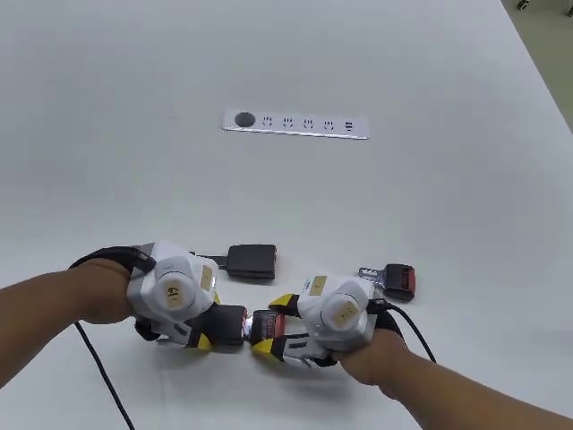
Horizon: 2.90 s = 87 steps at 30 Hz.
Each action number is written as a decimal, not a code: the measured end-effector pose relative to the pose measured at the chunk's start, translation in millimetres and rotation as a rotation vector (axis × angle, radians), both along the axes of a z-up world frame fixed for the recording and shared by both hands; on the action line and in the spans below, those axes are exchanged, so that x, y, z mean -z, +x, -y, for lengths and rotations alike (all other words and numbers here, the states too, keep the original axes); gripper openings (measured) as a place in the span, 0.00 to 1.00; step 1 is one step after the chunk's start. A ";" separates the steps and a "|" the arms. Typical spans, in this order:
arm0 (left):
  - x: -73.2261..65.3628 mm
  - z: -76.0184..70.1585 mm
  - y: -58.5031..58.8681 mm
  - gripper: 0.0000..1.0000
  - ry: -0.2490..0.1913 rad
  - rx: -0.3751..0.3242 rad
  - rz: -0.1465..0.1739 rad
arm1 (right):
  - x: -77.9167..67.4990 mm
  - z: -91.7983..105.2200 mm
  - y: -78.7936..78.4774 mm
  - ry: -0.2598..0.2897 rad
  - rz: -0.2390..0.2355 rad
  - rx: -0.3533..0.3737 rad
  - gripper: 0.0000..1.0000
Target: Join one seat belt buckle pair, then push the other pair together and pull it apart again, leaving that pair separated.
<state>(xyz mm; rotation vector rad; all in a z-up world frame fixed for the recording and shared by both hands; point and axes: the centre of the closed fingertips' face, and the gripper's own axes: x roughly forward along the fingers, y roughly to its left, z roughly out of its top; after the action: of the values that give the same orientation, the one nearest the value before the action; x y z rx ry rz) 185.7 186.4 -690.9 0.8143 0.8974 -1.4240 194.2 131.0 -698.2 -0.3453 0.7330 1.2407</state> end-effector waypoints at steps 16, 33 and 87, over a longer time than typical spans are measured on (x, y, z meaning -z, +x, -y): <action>-2.8 0.6 -3.0 0.33 -0.154 -0.023 -0.031 | -7.0 2.2 -4.0 -0.007 0.050 -0.068 0.34; -4.1 2.9 -2.4 0.33 -0.236 -0.040 -0.048 | -8.8 3.2 -5.0 0.047 0.048 -0.057 0.34; -20.8 14.3 -1.6 0.68 -0.146 -0.145 0.099 | -45.6 19.6 4.8 0.123 0.097 0.113 0.65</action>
<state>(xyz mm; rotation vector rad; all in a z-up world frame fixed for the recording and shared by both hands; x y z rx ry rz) 184.1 172.1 -670.1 0.6899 0.7523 -1.2950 199.0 111.3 -652.6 -0.2579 0.5831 1.1485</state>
